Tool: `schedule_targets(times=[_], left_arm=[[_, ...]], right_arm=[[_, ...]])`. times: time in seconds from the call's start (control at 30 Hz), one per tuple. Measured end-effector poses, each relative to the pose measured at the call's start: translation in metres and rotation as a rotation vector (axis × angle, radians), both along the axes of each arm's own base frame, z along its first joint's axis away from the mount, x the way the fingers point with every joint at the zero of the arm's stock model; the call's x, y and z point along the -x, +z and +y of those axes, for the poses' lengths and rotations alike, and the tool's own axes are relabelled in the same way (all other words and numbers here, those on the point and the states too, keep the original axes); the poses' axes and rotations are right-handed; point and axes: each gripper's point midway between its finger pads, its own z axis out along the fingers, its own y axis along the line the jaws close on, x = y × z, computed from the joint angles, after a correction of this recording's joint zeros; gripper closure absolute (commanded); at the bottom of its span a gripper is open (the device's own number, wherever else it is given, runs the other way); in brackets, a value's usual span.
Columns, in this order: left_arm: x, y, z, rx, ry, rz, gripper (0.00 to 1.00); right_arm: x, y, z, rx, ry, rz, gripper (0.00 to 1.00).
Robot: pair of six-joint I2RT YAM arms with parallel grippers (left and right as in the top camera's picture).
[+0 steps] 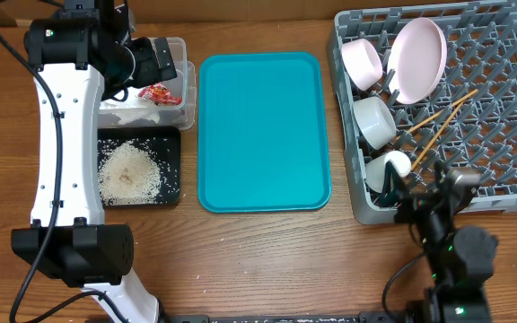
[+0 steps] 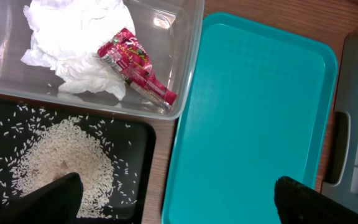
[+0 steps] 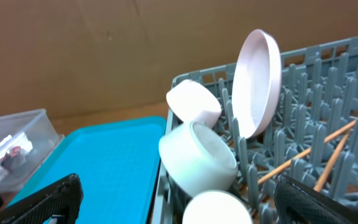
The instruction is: Sort waste into correct bins and load items into the dishwasher
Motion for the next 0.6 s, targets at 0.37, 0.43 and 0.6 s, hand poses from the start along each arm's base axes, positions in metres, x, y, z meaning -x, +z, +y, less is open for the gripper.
schedule_targets(times=[0.37,0.43,0.6], left_arm=[[0.0,0.0,0.0,0.0,0.0,0.0,0.0],[0.0,0.0,0.0,0.0,0.0,0.0,0.0],[0.0,0.0,0.0,0.0,0.0,0.0,0.0]], right_arm=[[0.016,-0.04,0.007,0.0,0.028,-0.017,0.0],[0.019,-0.043,0.008,0.0,0.033,-0.01,0.0],[0.022,-0.025,0.006,-0.002,0.02,-0.091,0.0]])
